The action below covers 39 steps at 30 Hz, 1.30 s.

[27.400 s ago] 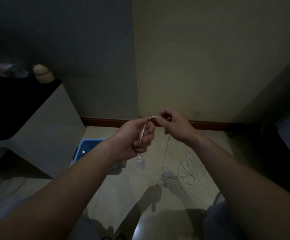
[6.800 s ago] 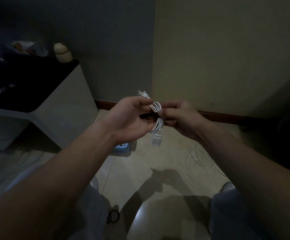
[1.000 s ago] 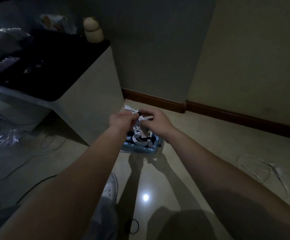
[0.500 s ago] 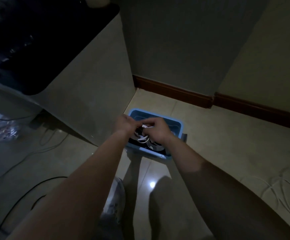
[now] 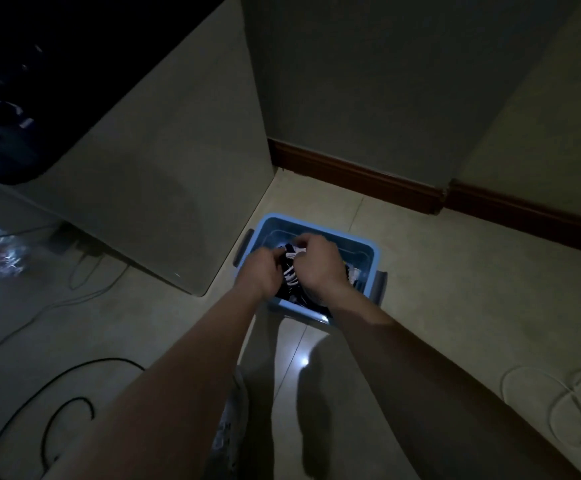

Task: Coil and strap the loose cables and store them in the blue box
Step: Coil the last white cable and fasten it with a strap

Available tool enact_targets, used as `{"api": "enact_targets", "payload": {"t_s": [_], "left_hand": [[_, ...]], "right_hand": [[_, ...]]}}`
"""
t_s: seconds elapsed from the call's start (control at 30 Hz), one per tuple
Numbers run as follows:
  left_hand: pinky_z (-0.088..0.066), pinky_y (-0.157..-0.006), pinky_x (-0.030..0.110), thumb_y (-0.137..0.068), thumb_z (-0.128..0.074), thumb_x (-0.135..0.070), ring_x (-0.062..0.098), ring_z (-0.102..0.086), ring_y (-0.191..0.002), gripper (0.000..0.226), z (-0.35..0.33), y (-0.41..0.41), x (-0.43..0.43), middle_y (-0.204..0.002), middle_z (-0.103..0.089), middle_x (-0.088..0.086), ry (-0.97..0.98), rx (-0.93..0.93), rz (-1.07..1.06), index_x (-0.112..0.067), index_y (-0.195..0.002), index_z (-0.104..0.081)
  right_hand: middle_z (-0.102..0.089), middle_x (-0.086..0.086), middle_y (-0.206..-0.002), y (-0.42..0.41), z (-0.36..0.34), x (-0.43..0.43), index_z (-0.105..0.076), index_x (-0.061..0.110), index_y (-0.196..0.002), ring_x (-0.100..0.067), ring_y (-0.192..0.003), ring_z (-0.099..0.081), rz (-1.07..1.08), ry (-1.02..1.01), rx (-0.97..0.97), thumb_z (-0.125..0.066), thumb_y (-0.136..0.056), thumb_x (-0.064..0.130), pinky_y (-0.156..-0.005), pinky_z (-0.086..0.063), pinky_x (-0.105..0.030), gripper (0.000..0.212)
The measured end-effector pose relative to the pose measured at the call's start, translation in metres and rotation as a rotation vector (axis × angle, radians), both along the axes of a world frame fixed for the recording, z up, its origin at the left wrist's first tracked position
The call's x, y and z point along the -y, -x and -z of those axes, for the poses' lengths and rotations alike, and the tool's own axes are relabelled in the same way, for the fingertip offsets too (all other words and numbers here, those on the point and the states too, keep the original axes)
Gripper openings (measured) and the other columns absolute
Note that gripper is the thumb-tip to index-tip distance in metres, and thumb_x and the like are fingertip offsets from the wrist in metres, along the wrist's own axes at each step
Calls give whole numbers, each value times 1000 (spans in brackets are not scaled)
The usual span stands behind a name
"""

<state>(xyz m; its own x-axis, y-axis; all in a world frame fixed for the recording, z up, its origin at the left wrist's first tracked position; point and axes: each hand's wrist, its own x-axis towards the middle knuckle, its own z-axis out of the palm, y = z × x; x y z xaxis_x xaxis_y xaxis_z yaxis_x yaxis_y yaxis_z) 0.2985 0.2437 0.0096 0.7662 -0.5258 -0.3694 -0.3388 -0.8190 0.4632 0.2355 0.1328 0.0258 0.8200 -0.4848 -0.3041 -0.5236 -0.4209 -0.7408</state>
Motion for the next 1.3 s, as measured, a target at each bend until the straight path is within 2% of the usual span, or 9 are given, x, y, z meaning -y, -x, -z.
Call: {"api": "enact_targets", "payload": {"t_s": [0.1,0.23,0.37,0.5,0.6,0.7,0.87,1.0,1.3], "left_hand": [[-50,-82,36,-94,-54,-5,33,-64,-101,24,2,0,6,-108,-67,16,-66,10,60,-8,-116,-64],[-50,-93,44,-97,-56,-23,32,-57,-111,30,5,6,13,-130,-51,13,-189,124,76,-12,-125,-59],[-49,-86,44,-98,-52,-20,32,-56,-113,32,8,15,18,-128,-51,12,-275,175,96,-14,-130,-49],[-47,-76,40,-97,-52,-17,30,-60,-103,27,-3,14,14,-119,-60,11,-110,158,-14,-18,-124,-50],[-52,-89,44,-96,-55,-18,31,-62,-109,34,-24,16,8,-124,-63,11,-33,186,-136,-20,-130,-57],[-53,-92,46,-96,-57,-19,31,-64,-104,25,-50,26,7,-119,-64,12,-35,176,-148,-18,-119,-66],[-51,-74,37,-99,-50,-24,30,-64,-87,17,-88,70,24,-93,-68,12,-66,120,-5,-17,-89,-63],[-52,-74,38,-101,-47,-26,30,-64,-82,23,-108,128,55,-84,-67,12,-40,58,158,-15,-88,-62],[-53,-86,36,-99,-51,-28,29,-65,-99,22,-116,268,143,-109,-71,11,-1,-74,427,-15,-105,-68]], "right_hand": [[-72,-7,-105,13,-2,2,-75,16,-99,-26,-100,-65,-65,276,-23,-53,-87,3,-79,-57,-42,29],[-71,-13,-96,21,-3,0,-74,9,-96,-28,-86,-67,-229,242,-122,-51,-86,2,-73,-55,-36,27],[-71,-16,-94,18,0,-1,-72,4,-96,-29,-87,-67,-309,105,-102,-49,-86,-4,-71,-53,-34,27],[-71,-8,-116,21,-5,2,-72,7,-112,-20,-106,-64,-85,-102,82,-46,-95,-3,-89,-48,-26,33],[-70,-7,-119,29,-15,6,-71,8,-114,-14,-105,-61,2,-113,132,-48,-98,1,-91,-43,-22,29],[-70,-7,-117,48,-34,18,-71,9,-112,-14,-102,-61,29,-84,116,-48,-98,2,-92,-46,-25,28],[-72,-6,-110,104,-66,48,-74,12,-104,-14,-82,-63,104,4,69,-51,-96,5,-80,-51,-25,25],[-73,-5,-110,175,-86,77,-74,14,-106,-18,-97,-65,175,36,7,-53,-96,8,-90,-50,-28,24],[-69,-11,-123,354,-82,159,-71,10,-118,-27,-115,-62,380,50,-175,-56,-94,10,-95,-45,-28,28]]}}
